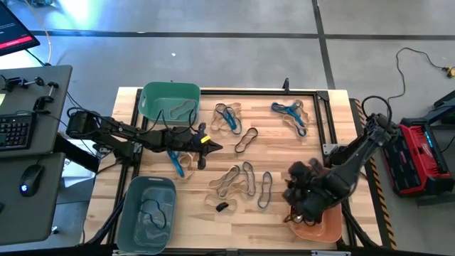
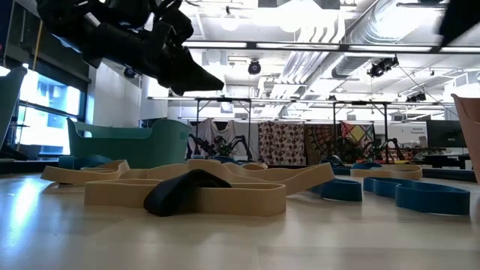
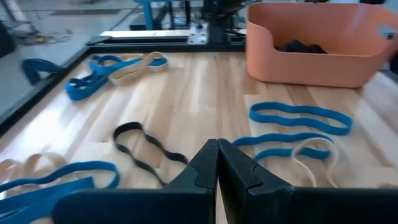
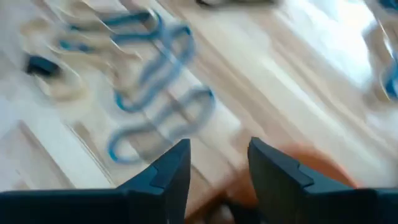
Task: Sort rubber bands into baskets
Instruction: Put the black rubber band into the orange bin
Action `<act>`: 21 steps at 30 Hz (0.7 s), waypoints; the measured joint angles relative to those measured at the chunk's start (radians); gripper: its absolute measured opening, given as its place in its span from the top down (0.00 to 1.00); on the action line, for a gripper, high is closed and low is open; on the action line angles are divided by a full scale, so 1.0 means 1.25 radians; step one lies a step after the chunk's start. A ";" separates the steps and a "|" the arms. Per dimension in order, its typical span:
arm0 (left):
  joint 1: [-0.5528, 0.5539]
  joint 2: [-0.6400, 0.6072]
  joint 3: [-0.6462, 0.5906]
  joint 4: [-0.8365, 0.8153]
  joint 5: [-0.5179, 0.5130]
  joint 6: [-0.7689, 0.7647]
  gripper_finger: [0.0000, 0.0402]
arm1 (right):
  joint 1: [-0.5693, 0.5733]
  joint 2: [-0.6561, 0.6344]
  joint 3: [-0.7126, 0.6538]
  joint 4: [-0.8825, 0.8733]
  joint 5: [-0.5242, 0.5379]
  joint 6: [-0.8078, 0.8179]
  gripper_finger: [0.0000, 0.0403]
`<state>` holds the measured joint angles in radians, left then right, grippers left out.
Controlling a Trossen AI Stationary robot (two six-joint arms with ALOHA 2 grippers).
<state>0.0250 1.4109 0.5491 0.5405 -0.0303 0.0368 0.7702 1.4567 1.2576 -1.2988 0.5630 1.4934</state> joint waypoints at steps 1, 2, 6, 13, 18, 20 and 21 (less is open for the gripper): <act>0.000 0.000 0.000 -0.002 0.017 0.000 1.00 | -0.017 0.000 -0.004 0.033 0.010 -0.053 0.63; -0.001 0.000 0.000 -0.005 0.037 0.000 1.00 | -0.037 0.000 -0.010 0.071 0.011 -0.107 0.63; -0.017 0.000 0.000 -0.035 0.116 0.017 1.00 | -0.116 0.000 -0.047 0.250 -0.003 -0.309 0.63; -0.089 0.000 0.000 -0.100 0.235 0.067 1.00 | -0.230 0.000 -0.118 0.501 -0.101 -0.589 0.63; -0.169 0.000 0.000 -0.139 0.228 0.099 1.00 | -0.277 0.000 -0.186 0.686 -0.183 -0.719 0.63; -0.193 -0.002 0.000 -0.144 0.222 0.105 1.00 | -0.290 0.011 -0.223 0.802 -0.252 -0.769 0.63; -0.202 -0.002 0.000 -0.142 0.215 0.106 1.00 | -0.294 0.020 -0.239 0.857 -0.285 -0.789 0.63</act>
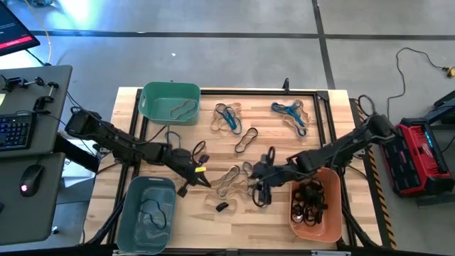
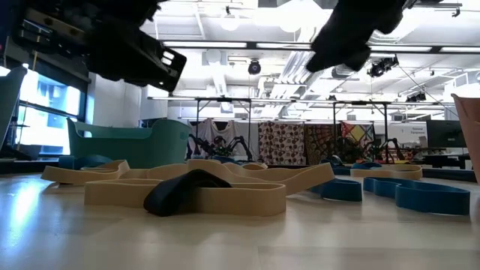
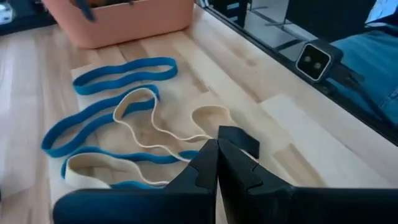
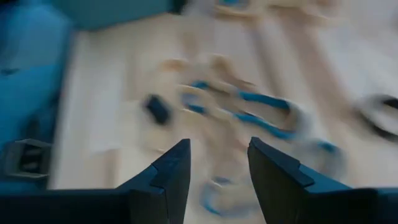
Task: Sort rubber bands into baskets
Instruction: Put the black rubber band into the orange bin
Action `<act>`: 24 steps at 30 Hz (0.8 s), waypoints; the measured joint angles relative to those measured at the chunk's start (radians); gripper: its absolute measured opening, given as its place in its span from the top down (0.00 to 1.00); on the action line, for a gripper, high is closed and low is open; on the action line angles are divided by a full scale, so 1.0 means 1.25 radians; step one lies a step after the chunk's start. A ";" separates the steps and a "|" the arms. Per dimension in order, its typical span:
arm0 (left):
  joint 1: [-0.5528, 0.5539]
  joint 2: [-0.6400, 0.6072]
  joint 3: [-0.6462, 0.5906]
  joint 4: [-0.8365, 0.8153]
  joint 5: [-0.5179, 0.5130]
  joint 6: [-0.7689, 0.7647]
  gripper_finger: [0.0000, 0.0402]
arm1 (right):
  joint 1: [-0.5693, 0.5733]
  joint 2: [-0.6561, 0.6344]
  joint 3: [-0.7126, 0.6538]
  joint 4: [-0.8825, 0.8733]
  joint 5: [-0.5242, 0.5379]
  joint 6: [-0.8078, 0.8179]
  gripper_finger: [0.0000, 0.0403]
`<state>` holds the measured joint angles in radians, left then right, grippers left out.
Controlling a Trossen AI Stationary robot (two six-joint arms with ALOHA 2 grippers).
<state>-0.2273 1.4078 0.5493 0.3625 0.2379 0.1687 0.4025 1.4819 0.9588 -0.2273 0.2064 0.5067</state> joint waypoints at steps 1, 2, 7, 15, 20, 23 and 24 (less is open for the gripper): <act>-0.007 -0.001 0.002 -0.002 -0.010 0.000 1.00 | -0.003 0.013 -0.013 0.045 -0.024 -0.014 0.63; -0.013 -0.002 0.004 -0.005 -0.027 -0.002 1.00 | -0.005 0.027 -0.022 0.085 -0.043 -0.025 0.63; -0.016 -0.005 0.014 -0.005 -0.074 -0.008 1.00 | -0.010 0.134 0.004 0.160 -0.089 -0.050 0.63; 0.024 -0.005 0.017 -0.013 -0.088 -0.066 1.00 | -0.031 0.311 0.155 0.161 -0.179 -0.121 0.63; 0.054 -0.004 0.017 -0.031 -0.089 -0.077 1.00 | -0.057 0.370 0.213 0.162 -0.236 -0.159 0.63; 0.071 -0.004 0.017 -0.035 -0.089 -0.078 1.00 | -0.063 0.389 0.234 0.148 -0.238 -0.178 0.63; 0.075 -0.004 0.017 -0.035 -0.089 -0.082 1.00 | -0.063 0.395 0.237 0.142 -0.238 -0.186 0.63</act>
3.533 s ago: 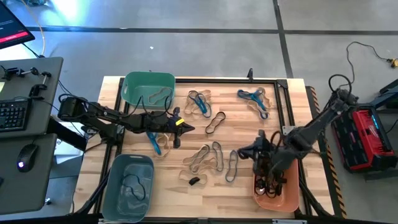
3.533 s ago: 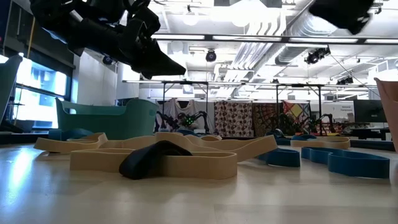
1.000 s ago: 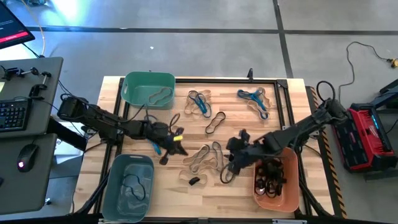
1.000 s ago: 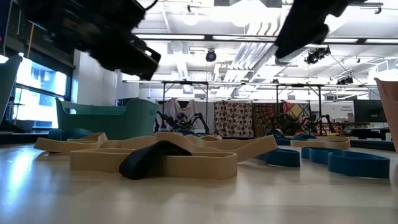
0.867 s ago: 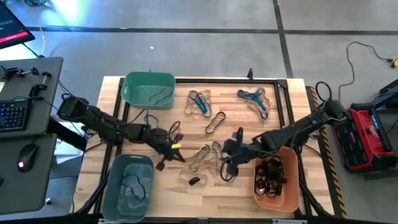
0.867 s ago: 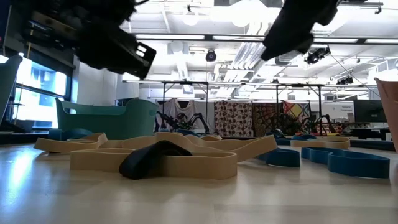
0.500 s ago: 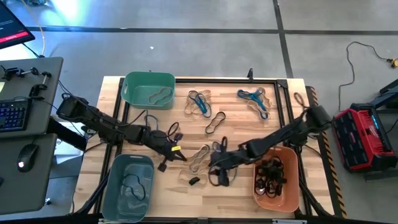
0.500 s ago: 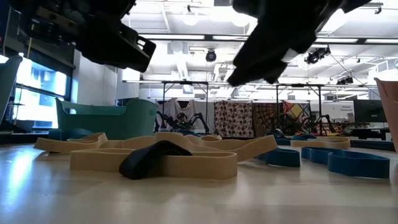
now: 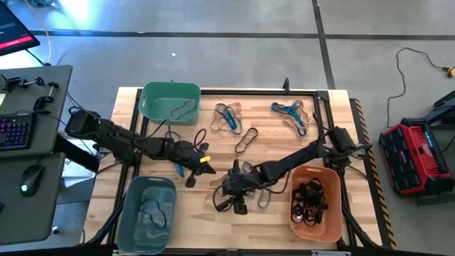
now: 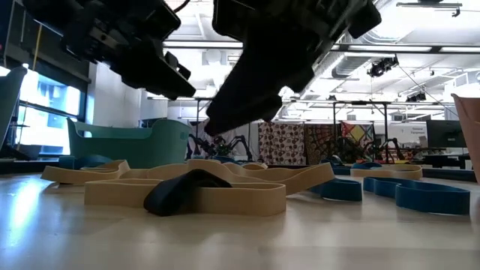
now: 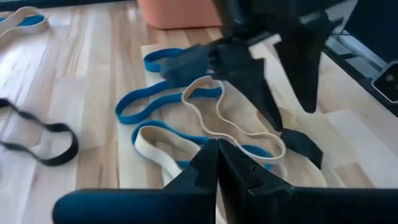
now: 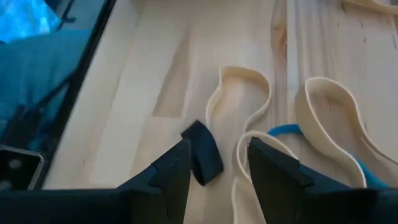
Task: Sort rubber bands into baskets
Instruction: Put the black rubber band into the orange bin
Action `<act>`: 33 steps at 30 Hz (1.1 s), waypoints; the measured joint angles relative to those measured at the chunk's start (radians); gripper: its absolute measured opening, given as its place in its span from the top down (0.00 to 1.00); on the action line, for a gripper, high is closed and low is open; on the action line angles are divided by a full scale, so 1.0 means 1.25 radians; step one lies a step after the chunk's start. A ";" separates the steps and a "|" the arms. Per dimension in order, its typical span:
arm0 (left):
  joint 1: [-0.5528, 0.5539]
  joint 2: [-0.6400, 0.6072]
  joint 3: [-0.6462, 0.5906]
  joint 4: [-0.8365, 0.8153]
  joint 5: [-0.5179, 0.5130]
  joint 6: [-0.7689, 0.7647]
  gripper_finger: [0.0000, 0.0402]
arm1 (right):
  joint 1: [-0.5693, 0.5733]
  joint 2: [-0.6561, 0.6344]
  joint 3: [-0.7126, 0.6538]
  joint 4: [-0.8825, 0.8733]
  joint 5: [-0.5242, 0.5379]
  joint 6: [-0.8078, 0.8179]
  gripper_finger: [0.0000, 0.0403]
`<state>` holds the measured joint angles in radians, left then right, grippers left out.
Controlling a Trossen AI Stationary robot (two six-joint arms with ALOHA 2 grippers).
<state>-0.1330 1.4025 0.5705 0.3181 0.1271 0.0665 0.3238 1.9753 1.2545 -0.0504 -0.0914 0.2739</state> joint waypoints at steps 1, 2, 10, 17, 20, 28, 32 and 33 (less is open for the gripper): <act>0.005 0.000 0.000 0.000 0.000 -0.006 1.00 | 0.000 0.005 0.004 0.000 -0.001 -0.006 0.63; 0.009 0.000 0.000 0.001 -0.001 -0.011 1.00 | 0.002 0.009 0.007 0.004 -0.002 -0.013 0.63; 0.017 0.000 0.000 -0.004 -0.024 -0.032 1.00 | 0.016 0.065 0.007 -0.009 -0.005 -0.020 0.63; 0.017 0.000 0.000 -0.005 -0.056 -0.066 1.00 | 0.019 0.078 0.007 -0.001 0.009 -0.059 0.63; 0.015 0.000 0.000 -0.005 -0.075 -0.081 1.00 | 0.019 0.078 0.007 0.000 0.013 -0.073 0.65; 0.010 0.001 0.000 -0.006 -0.088 -0.094 1.00 | 0.026 0.047 0.006 -0.049 0.033 -0.025 0.68; 0.010 0.001 0.000 -0.006 -0.088 -0.094 1.00 | 0.039 0.040 0.006 -0.049 0.083 -0.008 0.63; 0.010 0.001 0.000 -0.006 -0.088 -0.094 1.00 | 0.042 0.040 0.006 -0.049 0.086 -0.008 0.60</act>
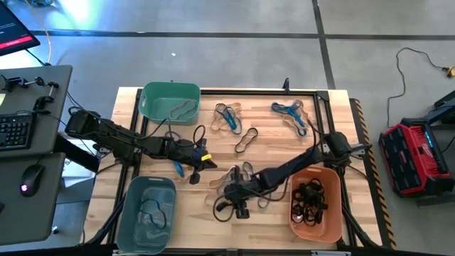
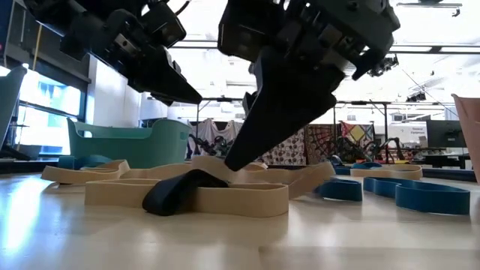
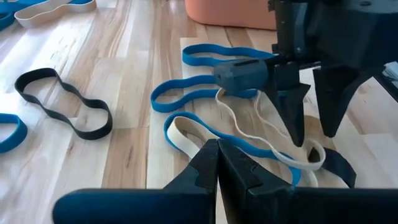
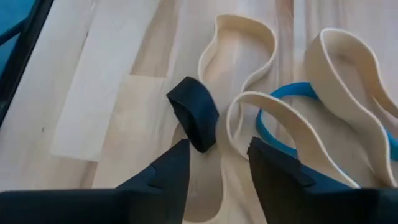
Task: Sort rubber bands into baskets
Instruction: Put the black rubber band into the orange bin
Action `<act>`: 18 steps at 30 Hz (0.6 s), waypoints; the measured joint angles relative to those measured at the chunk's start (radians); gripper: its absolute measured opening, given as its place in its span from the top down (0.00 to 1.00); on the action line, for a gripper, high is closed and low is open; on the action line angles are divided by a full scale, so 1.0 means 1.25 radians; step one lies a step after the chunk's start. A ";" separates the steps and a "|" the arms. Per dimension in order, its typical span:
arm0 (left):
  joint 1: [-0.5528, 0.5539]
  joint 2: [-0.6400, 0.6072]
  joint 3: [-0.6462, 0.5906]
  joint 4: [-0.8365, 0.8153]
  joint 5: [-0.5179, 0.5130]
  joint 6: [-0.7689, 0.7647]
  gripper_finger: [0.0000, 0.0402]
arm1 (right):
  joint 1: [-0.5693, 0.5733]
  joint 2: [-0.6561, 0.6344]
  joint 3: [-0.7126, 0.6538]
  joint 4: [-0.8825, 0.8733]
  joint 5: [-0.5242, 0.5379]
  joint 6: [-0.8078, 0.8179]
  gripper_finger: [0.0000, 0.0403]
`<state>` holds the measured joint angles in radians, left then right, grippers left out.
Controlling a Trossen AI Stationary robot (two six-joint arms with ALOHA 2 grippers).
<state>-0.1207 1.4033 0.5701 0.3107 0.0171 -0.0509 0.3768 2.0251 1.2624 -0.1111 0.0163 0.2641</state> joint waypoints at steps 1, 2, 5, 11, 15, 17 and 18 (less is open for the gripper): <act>-0.001 0.000 0.000 0.000 0.000 0.000 1.00 | 0.004 0.000 0.000 0.003 0.001 -0.004 0.59; -0.003 0.000 0.000 0.000 0.000 0.000 1.00 | 0.009 0.000 0.000 0.010 0.002 -0.015 0.57; -0.004 0.000 0.000 0.000 0.000 0.001 1.00 | 0.026 0.000 0.000 0.042 0.005 -0.086 0.54; -0.005 0.000 0.000 0.000 0.000 0.000 1.00 | 0.029 0.000 0.000 0.074 0.036 -0.150 0.56; -0.005 0.000 0.000 0.000 0.000 0.001 1.00 | 0.012 0.003 0.000 0.091 0.010 -0.164 0.62; -0.005 0.000 0.000 0.000 0.000 0.002 1.00 | 0.003 0.008 0.000 0.094 -0.021 -0.174 0.65; -0.005 0.000 0.000 0.000 0.000 0.002 1.00 | 0.000 0.016 0.000 0.102 -0.040 -0.175 0.66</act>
<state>-0.1272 1.4033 0.5701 0.3107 0.0174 -0.0490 0.3769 2.0448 1.2621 0.0159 -0.0334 0.0448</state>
